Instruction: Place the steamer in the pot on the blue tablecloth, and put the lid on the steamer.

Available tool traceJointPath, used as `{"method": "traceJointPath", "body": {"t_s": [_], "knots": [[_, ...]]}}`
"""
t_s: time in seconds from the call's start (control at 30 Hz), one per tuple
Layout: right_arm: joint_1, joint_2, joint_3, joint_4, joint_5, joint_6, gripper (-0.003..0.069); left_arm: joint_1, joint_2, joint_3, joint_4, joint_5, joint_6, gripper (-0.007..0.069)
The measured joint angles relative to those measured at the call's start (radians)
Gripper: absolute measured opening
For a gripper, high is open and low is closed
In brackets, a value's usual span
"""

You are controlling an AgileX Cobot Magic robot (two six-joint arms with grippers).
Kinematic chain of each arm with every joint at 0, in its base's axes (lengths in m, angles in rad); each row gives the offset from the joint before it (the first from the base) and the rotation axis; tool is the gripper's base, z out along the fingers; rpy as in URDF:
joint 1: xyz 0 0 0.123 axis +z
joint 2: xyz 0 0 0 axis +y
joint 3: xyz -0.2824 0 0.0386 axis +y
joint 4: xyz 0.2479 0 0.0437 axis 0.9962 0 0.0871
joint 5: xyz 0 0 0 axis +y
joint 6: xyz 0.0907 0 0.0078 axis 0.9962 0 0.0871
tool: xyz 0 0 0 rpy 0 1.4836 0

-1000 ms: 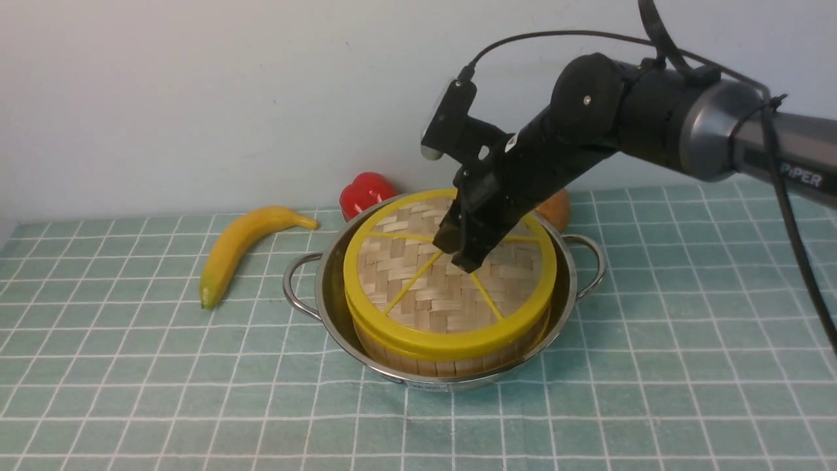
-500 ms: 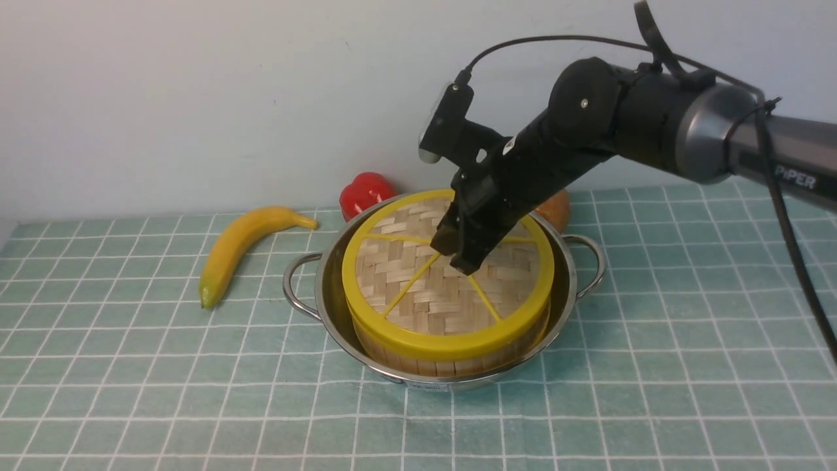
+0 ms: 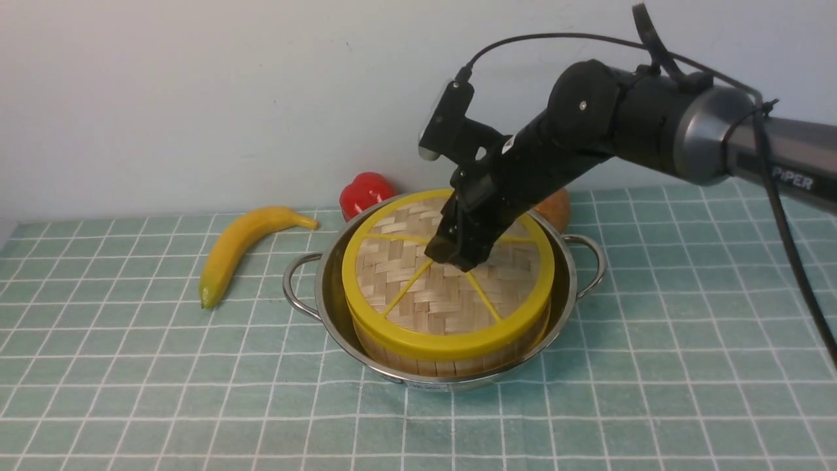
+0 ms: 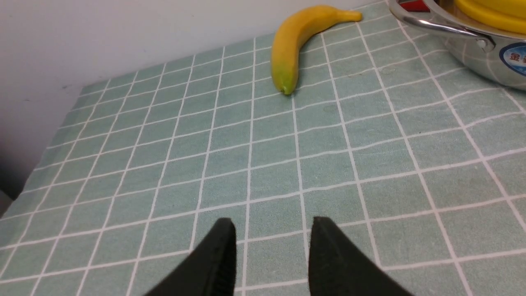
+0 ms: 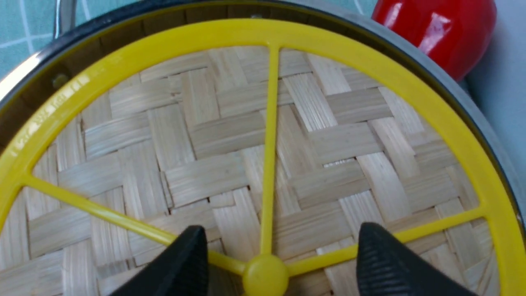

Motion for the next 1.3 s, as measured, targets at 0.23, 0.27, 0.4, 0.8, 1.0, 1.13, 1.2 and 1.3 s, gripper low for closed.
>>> {"method": "traceJointPath", "body": {"t_s": [0.23,0.27,0.4,0.8,1.0,1.13,1.2,1.3], "knots": [[0.0,-0.07,0.001,0.017,-0.05,0.0,0.0486,0.0,0.0,0.0,0.0,0.0,0.0,0.0243],[0.0,-0.087,0.001,0.017,-0.06,0.0,0.0486,0.0,0.0,0.0,0.0,0.0,0.0,0.0243],[0.0,-0.15,0.001,0.017,-0.082,0.015,0.0469,0.0,0.0,0.0,0.0,0.0,0.0,0.0243],[-0.083,-0.296,0.001,-0.035,0.029,0.352,0.0111,0.0,0.0,0.0,0.0,0.0,0.0,0.0243],[-0.102,-0.236,0.001,-0.118,0.185,0.479,0.0139,0.0,0.0,0.0,0.0,0.0,0.0,0.0243],[-0.102,-0.152,0.001,-0.099,0.245,0.464,0.0143,0.0,0.0,0.0,0.0,0.0,0.0,0.0243],[-0.1,-0.102,0.001,-0.075,0.246,0.44,0.0144,0.0,0.0,0.0,0.0,0.0,0.0,0.0243],[-0.094,-0.061,0.001,-0.068,0.24,0.425,0.0146,0.0,0.0,0.0,0.0,0.0,0.0,0.0243]]}}
